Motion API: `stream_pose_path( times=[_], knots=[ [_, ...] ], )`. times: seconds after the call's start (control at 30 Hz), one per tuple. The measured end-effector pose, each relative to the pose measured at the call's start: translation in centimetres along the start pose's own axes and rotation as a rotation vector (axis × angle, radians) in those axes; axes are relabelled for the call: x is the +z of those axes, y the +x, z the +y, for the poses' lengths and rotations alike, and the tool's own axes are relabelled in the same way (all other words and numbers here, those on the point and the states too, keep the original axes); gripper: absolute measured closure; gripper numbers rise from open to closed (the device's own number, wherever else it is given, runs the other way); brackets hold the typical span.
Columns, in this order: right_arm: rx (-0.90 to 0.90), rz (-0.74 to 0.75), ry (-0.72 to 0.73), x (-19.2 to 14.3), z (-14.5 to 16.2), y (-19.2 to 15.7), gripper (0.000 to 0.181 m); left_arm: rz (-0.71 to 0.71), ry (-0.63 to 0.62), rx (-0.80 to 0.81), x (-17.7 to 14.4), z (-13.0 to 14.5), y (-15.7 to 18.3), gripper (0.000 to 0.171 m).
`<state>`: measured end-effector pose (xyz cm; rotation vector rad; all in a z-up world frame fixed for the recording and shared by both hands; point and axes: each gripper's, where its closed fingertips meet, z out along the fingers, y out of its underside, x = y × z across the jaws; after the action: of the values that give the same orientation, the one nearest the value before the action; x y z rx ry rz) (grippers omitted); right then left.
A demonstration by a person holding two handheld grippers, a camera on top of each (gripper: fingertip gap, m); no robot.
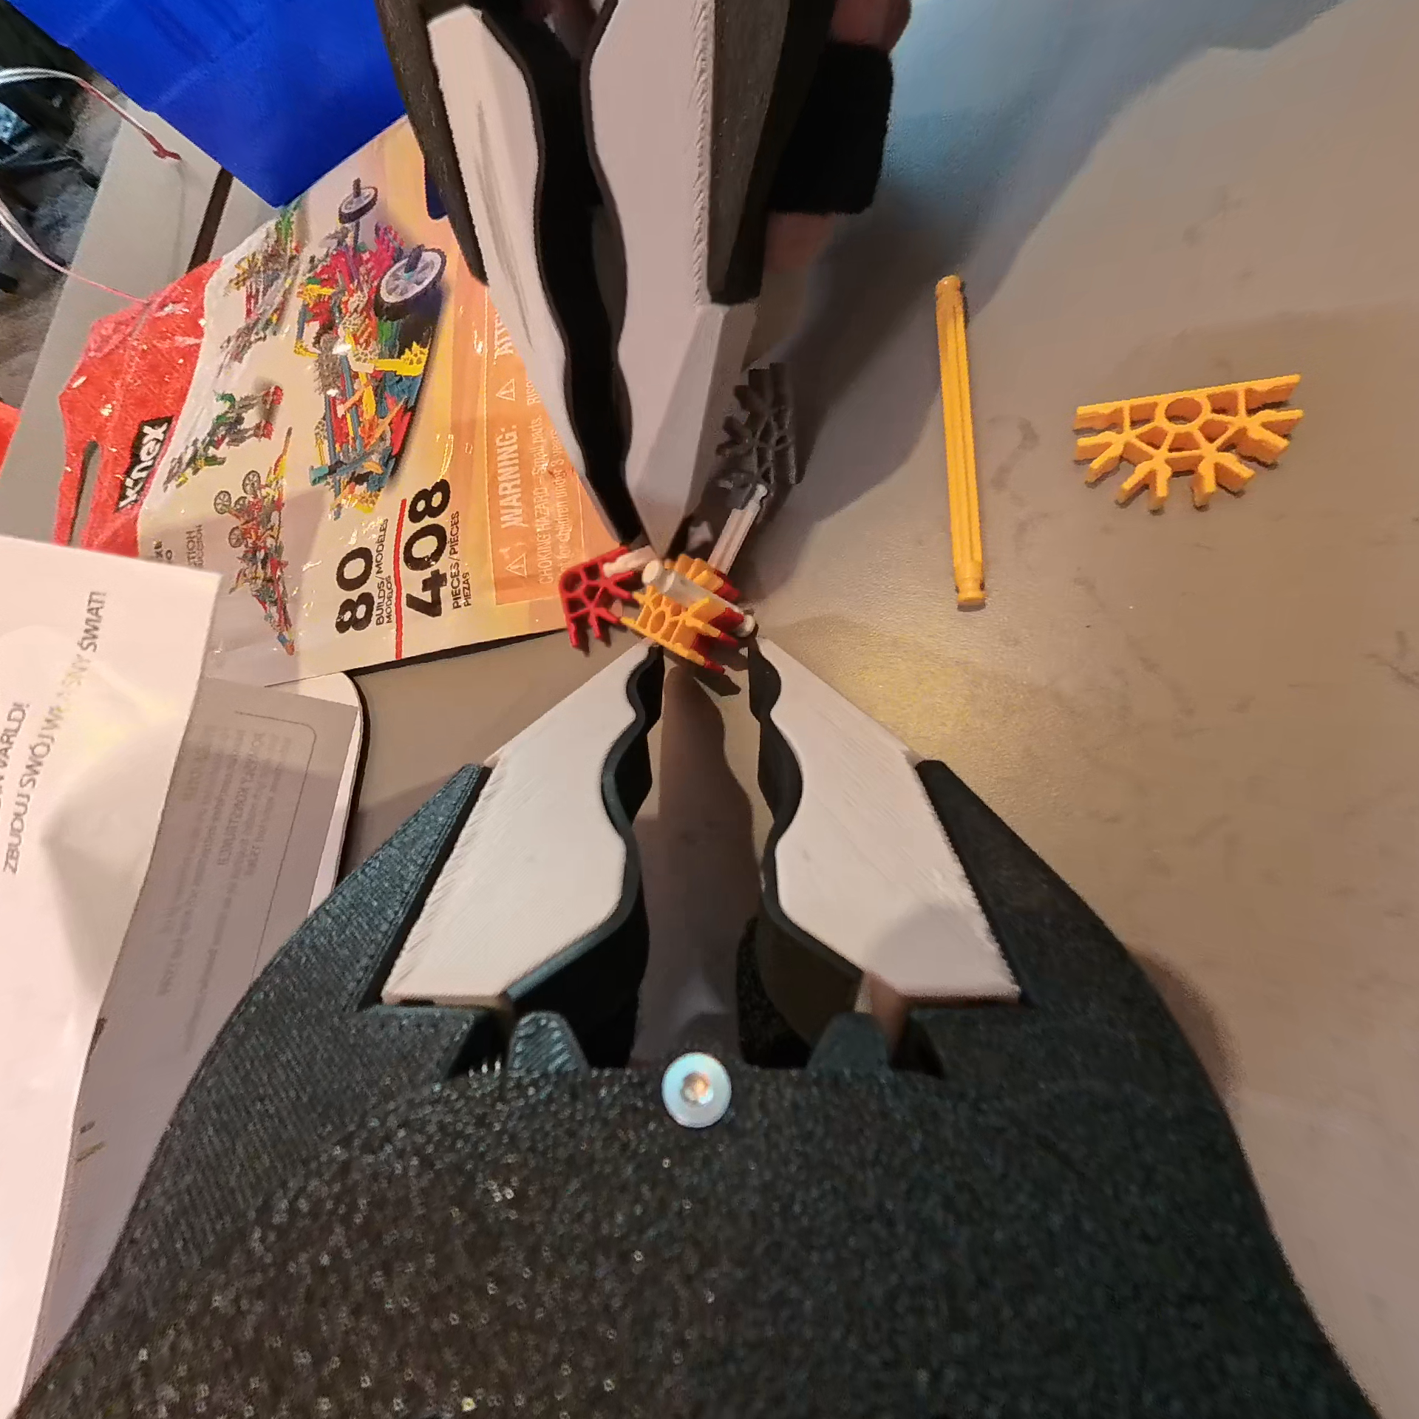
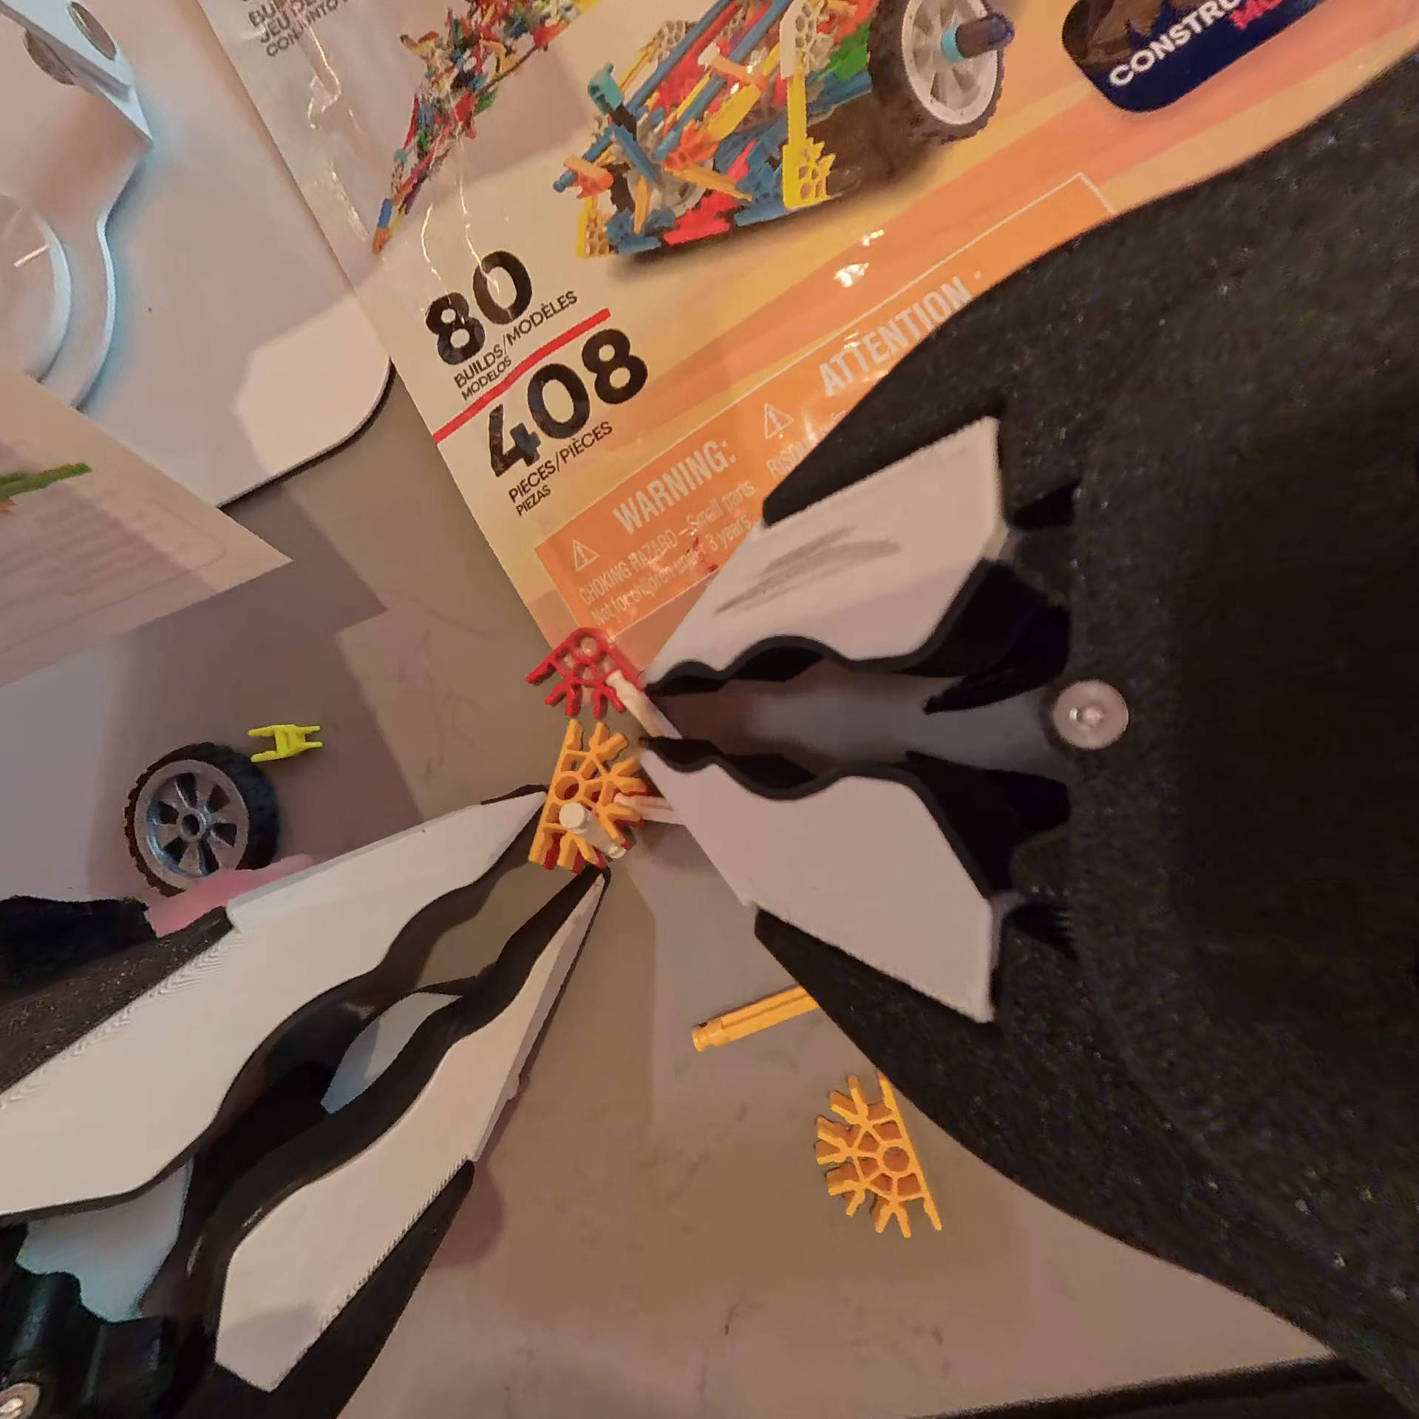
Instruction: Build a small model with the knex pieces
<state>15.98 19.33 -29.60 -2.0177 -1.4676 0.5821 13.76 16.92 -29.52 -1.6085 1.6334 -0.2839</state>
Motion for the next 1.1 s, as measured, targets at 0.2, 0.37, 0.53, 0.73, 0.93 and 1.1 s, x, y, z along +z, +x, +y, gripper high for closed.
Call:
stream_pose_path(
  times=[0.2, 0.37, 0.53, 0.73, 0.93, 1.1],
  knots=[
    [0.013, 0.016, 0.013, -0.4, 0.1, 0.6, 0.181, -0.010, -0.007, 0.011, 0.0, 0.1, -0.1, 0.150],
    [0.051, -0.048, 0.068, -2.2, -0.2, 0.5, 0.166, -0.028, 0.006, 0.006, -0.3, -0.2, -0.5, 0.150],
    [0.020, -0.199, 0.064, -3.4, 0.7, -1.8, 0.155, -0.020, 0.000, 0.013, -0.1, -0.2, -0.2, 0.150],
    [-0.021, -0.226, 0.048, -3.1, 0.6, -2.9, 0.154, -0.017, -0.007, 0.021, 0.1, -0.2, 0.0, 0.151],
    [-0.031, -0.262, 0.057, -3.8, 0.8, -3.5, 0.150, -0.011, -0.009, 0.027, 0.0, -0.2, 0.2, 0.151],
    [-0.045, -0.302, 0.065, -4.4, 0.7, -4.4, 0.146, -0.006, -0.013, 0.033, 0.1, -0.2, 0.4, 0.152]
  ],
)
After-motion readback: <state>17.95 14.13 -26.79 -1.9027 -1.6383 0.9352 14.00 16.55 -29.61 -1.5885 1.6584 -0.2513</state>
